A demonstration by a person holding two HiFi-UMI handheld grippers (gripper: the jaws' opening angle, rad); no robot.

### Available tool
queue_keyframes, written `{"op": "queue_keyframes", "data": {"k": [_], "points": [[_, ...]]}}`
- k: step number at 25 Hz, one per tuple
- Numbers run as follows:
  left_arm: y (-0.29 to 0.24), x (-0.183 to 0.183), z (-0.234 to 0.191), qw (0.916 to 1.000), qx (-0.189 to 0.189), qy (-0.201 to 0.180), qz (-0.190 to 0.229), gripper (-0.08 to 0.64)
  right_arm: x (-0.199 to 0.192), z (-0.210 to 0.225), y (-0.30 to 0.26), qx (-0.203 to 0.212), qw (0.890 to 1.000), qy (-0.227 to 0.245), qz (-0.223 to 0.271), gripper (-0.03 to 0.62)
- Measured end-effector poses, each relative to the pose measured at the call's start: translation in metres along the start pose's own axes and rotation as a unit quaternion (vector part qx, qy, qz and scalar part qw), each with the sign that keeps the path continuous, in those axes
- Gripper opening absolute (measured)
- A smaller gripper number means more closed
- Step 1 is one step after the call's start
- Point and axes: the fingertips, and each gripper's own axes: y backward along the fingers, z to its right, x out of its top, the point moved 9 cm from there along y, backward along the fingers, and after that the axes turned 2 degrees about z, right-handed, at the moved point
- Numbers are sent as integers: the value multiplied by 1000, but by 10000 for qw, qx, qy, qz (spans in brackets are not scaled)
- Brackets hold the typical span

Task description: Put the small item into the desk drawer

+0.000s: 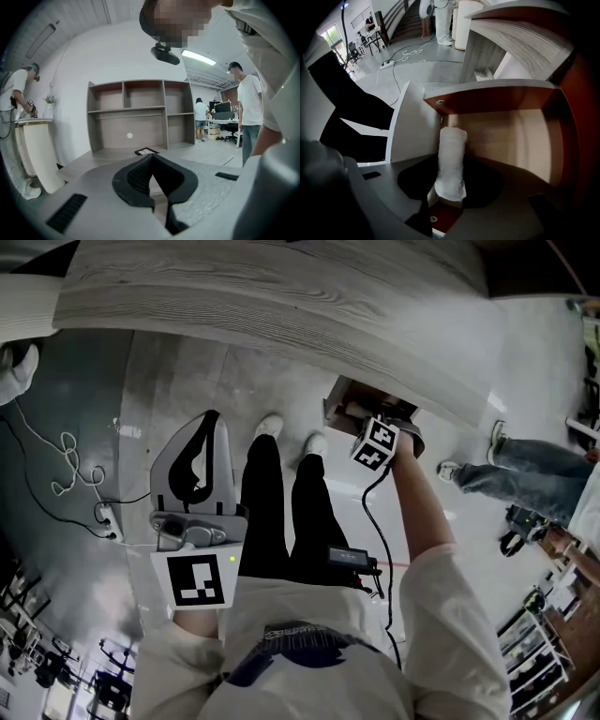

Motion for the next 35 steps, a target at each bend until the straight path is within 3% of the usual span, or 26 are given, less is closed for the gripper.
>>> {"op": "queue_keyframes", "data": {"k": [5,21,28,35], "points": [[-2,3,1,10000,-35,-14,4,6,0,2,3,49,9997,-224,73,143],[-5,-1,11,9997,-185,-97,-84,6,-1,4,5,100,9995,-273,108,168],[-7,-3,12,9996,-222,-98,-118,6,-1,7,12,109,9985,-474,249,211],[-13,2,21,9991,-376,-196,-62,6,-3,12,41,-376,9900,-1050,865,212]]}}
